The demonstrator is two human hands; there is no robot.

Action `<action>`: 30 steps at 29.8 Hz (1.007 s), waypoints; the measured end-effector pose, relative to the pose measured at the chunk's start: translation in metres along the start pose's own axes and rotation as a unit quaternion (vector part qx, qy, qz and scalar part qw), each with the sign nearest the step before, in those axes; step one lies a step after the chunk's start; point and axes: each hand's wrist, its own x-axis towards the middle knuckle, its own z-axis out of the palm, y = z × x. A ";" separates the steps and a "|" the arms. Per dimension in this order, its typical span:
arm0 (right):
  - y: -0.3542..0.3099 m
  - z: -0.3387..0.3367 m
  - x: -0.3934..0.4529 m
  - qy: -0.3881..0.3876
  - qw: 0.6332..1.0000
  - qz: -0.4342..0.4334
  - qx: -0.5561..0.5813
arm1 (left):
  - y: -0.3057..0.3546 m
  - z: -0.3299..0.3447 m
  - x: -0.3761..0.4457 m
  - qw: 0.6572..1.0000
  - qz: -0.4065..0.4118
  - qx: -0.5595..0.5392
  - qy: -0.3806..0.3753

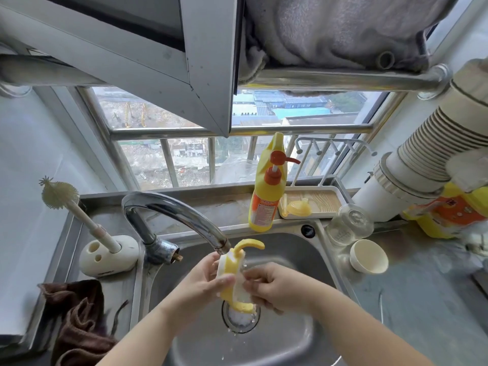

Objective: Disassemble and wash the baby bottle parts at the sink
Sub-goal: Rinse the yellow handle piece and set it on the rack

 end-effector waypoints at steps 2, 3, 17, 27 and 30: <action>-0.002 0.001 -0.003 0.009 0.995 0.009 0.096 | -0.002 -0.007 -0.001 0.999 -0.027 -0.013 -0.013; -0.002 0.003 -0.004 0.014 0.992 0.005 0.121 | -0.002 -0.010 -0.002 0.999 -0.047 -0.010 -0.025; 0.001 0.011 -0.010 0.051 0.996 -0.034 -0.067 | 0.004 -0.007 -0.001 0.985 -0.115 -0.117 -0.048; -0.001 0.012 -0.006 0.096 0.952 -0.074 -0.280 | 0.011 -0.012 -0.007 0.985 -0.080 -0.146 -0.049; -0.001 0.006 -0.006 0.027 0.996 -0.038 -0.076 | 0.002 -0.013 -0.008 0.985 -0.083 -0.149 -0.023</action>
